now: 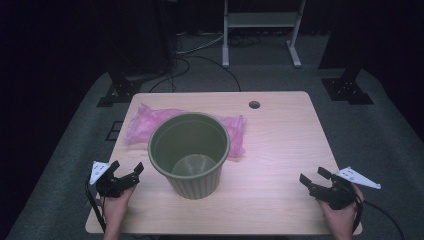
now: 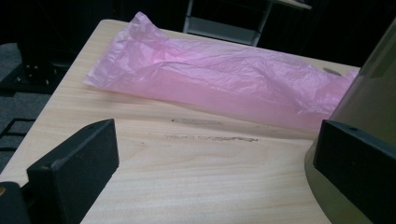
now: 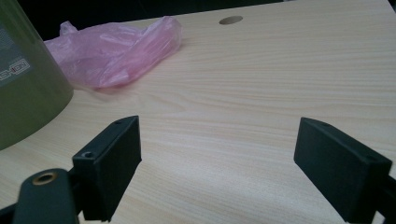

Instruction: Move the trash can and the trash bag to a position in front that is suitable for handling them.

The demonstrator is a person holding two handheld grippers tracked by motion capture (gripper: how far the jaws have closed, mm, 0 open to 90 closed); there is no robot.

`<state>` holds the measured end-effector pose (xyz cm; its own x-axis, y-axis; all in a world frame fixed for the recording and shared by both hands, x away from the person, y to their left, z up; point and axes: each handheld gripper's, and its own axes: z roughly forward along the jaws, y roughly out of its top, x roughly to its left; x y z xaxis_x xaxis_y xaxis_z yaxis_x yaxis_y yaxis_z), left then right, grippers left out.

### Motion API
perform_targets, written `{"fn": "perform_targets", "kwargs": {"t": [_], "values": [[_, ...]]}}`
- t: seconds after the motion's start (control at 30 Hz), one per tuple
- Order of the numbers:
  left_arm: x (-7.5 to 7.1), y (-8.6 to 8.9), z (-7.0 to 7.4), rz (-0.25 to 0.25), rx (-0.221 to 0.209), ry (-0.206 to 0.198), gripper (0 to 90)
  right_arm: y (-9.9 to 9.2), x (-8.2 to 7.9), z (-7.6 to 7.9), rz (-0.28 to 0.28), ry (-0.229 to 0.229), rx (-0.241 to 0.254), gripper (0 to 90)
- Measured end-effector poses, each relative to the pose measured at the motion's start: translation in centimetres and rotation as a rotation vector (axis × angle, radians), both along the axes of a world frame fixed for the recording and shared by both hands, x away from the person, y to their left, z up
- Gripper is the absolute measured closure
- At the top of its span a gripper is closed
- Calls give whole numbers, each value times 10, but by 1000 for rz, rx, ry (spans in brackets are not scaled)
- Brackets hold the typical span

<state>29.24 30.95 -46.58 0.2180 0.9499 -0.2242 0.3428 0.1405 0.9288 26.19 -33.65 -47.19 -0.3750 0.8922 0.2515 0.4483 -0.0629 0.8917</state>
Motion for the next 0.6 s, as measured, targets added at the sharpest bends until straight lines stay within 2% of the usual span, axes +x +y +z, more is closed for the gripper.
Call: {"fn": "perform_targets", "kwargs": {"t": [0.17, 0.23, 0.47, 0.6], "values": [[9, -9, 1, -10, 4, 4, 0, 2, 3, 0, 6, 3, -8, 140], [11, -14, 2, -16, 23, 1, 0, 3, 3, 1, 6, 1, -11, 140], [19, -13, 0, -35, 14, 33, 0, 4, 1, 1, 7, 5, -8, 140], [28, -18, 3, -55, 15, 25, 0, 4, 1, 3, 5, 0, -12, 140]]}}
